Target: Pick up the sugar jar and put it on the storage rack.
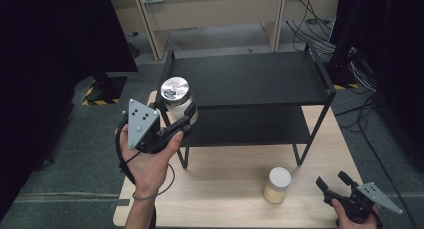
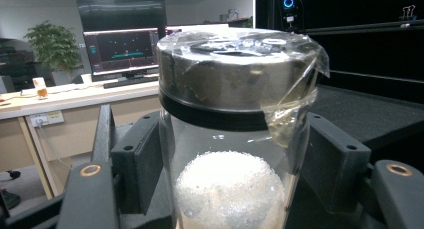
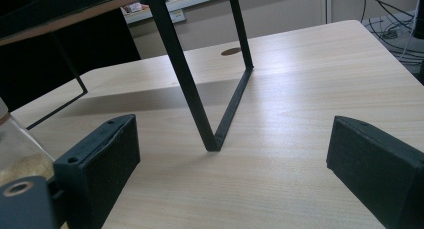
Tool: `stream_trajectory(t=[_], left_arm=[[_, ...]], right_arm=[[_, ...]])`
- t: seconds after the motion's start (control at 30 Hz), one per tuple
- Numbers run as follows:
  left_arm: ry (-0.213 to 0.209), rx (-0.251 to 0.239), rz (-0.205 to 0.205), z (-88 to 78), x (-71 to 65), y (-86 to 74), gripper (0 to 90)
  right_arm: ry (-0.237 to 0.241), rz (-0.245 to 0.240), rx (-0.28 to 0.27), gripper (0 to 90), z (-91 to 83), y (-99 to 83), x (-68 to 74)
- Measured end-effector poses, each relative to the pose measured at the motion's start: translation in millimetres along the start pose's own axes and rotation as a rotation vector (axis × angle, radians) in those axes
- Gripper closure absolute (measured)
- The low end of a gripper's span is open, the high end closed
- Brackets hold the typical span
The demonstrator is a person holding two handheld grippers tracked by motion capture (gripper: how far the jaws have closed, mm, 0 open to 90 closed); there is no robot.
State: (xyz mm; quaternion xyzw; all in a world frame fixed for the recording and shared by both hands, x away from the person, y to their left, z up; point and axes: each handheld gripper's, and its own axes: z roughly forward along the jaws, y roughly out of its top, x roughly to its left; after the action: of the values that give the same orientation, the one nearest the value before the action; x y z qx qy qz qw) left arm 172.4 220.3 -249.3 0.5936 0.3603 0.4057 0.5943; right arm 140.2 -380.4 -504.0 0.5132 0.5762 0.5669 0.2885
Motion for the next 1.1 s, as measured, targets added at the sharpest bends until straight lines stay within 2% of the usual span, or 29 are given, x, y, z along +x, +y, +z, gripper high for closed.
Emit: stream_trajectory(t=[0.23,0.7,1.1], left_arm=[[0.017,-0.009,-0.002,6.3,1.2,7.3,31.2],[0.106,-0.004,0.029,38.9,-3.0,10.0,31.1],[0.122,0.027,0.019,58.9,0.2,7.8,31.1]], right_arm=[[0.0,0.004,0.0,7.2,0.0,0.1,-0.5],[0.002,0.006,0.001,7.2,0.2,0.3,-1.2],[0.003,0.011,0.001,7.2,0.0,0.2,-1.6]])
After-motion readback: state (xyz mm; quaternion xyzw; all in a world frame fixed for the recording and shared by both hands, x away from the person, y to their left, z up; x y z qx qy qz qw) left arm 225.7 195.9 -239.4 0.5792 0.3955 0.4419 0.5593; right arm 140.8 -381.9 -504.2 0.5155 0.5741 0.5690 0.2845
